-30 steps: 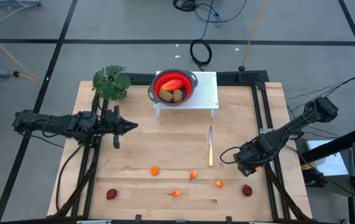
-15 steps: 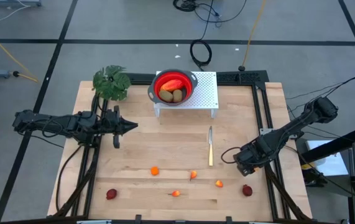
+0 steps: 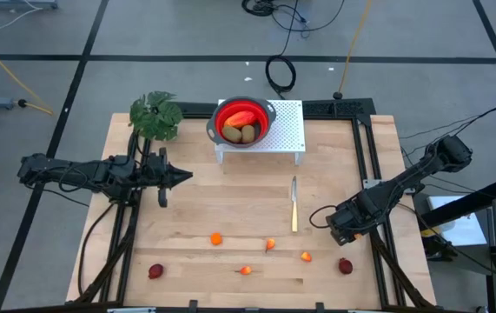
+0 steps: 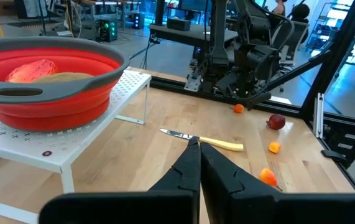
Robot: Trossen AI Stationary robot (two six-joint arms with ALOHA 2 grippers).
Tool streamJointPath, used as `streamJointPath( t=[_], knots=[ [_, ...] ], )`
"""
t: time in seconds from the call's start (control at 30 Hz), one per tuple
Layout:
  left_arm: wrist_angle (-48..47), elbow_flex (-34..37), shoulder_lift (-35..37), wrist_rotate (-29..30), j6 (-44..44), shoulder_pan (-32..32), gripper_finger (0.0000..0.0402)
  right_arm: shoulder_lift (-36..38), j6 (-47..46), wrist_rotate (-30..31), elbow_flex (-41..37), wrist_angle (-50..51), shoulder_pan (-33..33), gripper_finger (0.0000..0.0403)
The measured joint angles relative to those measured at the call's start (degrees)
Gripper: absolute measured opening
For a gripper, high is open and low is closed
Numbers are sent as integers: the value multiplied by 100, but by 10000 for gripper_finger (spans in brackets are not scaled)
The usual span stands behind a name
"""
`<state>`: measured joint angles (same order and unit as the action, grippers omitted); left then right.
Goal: Pick & Place Fruit
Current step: Put the orange pear into the red strainer bowl on the shelf
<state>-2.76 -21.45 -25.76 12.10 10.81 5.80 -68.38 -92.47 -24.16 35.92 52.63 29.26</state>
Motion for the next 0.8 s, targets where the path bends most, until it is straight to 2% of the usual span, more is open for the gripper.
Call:
streamJointPath(
  t=[0.23, 0.4, 0.6, 0.8],
  knots=[
    [0, 0, 0, 2, -4, 0, 16, 0, 16, -13, -121, -176, 0, 197],
    [0, 0, 0, 2, -4, 0, 17, 2, 13, -312, -282, -490, 0, 192],
    [2, 0, 0, 4, -9, 0, 2, 2, 57, -264, -286, -694, -4, 191],
    [2, 0, 0, 79, -9, 0, 16, 91, 58, -295, -286, -737, -2, 182]
  ],
)
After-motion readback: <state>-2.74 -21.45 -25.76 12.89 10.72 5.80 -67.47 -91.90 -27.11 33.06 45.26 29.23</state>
